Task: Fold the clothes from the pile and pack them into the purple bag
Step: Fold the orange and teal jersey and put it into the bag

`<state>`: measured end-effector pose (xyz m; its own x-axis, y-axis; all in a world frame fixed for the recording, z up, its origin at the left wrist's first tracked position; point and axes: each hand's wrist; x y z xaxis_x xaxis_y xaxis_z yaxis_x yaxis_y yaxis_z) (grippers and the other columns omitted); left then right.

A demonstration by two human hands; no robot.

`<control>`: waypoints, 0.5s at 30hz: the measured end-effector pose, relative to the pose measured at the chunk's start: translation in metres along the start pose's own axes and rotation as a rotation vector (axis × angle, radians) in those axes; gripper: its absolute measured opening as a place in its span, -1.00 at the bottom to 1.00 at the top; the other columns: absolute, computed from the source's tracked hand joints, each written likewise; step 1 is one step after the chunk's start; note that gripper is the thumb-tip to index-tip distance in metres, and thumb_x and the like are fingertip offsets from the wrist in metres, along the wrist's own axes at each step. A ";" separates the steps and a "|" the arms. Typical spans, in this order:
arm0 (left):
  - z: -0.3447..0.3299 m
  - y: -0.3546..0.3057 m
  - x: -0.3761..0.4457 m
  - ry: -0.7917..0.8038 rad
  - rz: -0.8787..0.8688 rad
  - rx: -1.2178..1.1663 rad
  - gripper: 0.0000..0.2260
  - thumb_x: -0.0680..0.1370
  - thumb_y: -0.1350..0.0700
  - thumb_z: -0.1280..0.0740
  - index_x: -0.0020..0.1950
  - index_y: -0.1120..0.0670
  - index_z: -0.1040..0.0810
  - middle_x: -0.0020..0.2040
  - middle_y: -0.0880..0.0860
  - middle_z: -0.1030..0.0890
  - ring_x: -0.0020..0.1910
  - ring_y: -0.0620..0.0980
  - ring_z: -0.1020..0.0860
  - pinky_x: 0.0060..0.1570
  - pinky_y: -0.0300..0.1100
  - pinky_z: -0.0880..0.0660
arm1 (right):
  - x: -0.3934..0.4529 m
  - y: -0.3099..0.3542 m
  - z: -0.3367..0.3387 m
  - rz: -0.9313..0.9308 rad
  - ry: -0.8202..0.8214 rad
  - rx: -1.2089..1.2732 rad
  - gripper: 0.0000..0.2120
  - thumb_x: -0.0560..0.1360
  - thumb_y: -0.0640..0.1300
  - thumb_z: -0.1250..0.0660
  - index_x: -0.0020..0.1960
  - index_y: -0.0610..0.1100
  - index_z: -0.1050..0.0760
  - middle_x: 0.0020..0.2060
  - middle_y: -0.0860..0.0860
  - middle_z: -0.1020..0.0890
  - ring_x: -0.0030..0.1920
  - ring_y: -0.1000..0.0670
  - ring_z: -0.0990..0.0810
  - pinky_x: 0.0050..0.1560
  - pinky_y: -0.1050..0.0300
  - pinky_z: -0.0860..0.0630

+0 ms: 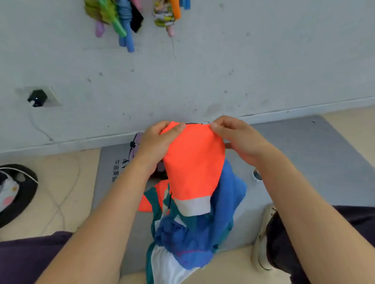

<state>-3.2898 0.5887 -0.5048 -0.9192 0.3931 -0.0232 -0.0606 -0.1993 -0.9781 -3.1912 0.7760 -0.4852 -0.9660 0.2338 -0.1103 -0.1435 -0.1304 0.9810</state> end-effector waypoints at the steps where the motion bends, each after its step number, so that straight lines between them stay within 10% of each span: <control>1: 0.004 -0.013 -0.001 -0.008 -0.041 0.064 -0.67 0.50 -0.09 -0.43 -0.17 0.19 -0.59 -0.33 -0.06 -0.53 -0.38 -0.18 -0.45 -0.41 -0.31 -0.36 | -0.003 0.018 0.003 0.055 -0.006 -0.069 -0.82 0.60 -0.11 -0.29 -0.19 -0.03 -0.49 -0.28 0.03 -0.44 -0.20 0.03 -0.37 -0.11 0.07 -0.30; 5: 0.018 -0.054 -0.011 0.038 -0.109 0.204 -0.58 0.55 -0.11 -0.35 -0.19 0.27 -0.49 -0.32 0.02 -0.43 -0.34 -0.10 -0.39 -0.28 -0.14 -0.30 | -0.013 0.075 0.005 0.199 -0.052 -0.303 -0.83 0.60 -0.08 -0.27 -0.16 -0.05 -0.49 -0.33 0.09 -0.47 -0.29 0.12 -0.37 -0.24 0.17 -0.28; 11: 0.016 -0.075 -0.050 0.369 -0.050 0.265 -0.59 0.31 -0.47 -0.28 -0.03 -0.24 -0.56 -0.09 -0.35 -0.63 -0.12 -0.44 -0.56 -0.09 -0.30 -0.48 | -0.023 0.089 -0.014 0.255 -0.175 -0.189 -0.85 0.59 -0.04 -0.29 -0.15 -0.01 -0.50 -0.35 0.03 -0.49 -0.36 0.08 -0.40 -0.32 0.18 -0.34; 15: 0.013 -0.052 -0.057 0.408 -0.024 0.178 -0.91 0.48 -0.09 -0.45 -0.15 -0.11 -0.67 -0.23 -0.26 -0.69 -0.20 -0.30 -0.65 -0.26 -0.48 -0.49 | -0.023 0.063 -0.035 0.134 -0.198 0.004 -0.95 0.58 -0.08 -0.30 -0.05 -0.04 -0.51 -0.21 -0.07 -0.55 -0.23 -0.05 -0.46 -0.21 0.03 -0.42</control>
<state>-3.2391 0.5655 -0.4498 -0.6902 0.7143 -0.1159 -0.1789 -0.3236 -0.9291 -3.1857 0.7289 -0.4268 -0.9152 0.3993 0.0545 -0.0152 -0.1694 0.9854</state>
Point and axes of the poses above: each hand's wrist, its own x-axis towards the middle knuckle, its own z-axis out of the back of the hand, y = z × x
